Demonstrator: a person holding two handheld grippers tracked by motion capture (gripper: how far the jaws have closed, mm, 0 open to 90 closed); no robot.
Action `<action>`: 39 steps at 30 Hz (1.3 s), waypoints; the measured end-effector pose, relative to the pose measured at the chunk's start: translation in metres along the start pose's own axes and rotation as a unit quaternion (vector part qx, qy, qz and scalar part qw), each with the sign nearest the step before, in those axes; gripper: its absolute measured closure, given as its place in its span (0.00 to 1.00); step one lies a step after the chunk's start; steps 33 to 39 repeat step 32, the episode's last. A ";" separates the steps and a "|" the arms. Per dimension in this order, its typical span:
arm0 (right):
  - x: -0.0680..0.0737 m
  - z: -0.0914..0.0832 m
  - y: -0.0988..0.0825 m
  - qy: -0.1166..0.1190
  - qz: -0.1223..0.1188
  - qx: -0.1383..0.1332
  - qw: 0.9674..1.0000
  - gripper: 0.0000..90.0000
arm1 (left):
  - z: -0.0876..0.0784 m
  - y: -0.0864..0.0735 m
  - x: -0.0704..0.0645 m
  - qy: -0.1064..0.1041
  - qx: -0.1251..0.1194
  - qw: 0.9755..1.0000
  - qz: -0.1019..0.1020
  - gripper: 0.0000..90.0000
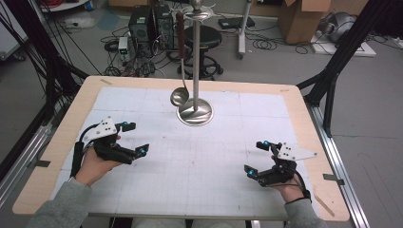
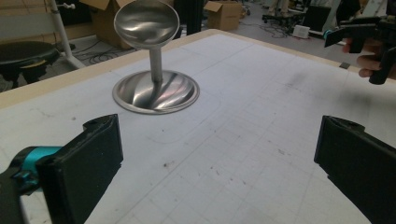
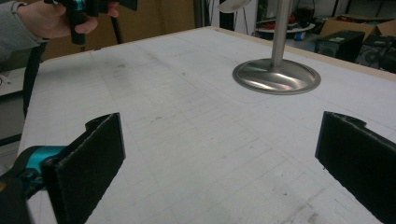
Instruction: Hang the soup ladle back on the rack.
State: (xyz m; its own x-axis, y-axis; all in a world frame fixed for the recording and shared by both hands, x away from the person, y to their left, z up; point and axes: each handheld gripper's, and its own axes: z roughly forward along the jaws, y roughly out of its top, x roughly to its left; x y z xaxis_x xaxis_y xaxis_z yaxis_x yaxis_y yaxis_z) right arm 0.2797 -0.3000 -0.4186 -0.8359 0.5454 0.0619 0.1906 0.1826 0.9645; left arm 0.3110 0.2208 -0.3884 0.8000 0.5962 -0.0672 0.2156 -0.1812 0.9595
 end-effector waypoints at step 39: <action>-0.004 -0.011 0.003 -0.048 0.007 -0.034 0.998 0.00 | -0.028 -0.029 0.002 0.061 -0.026 0.998 -0.017 0.02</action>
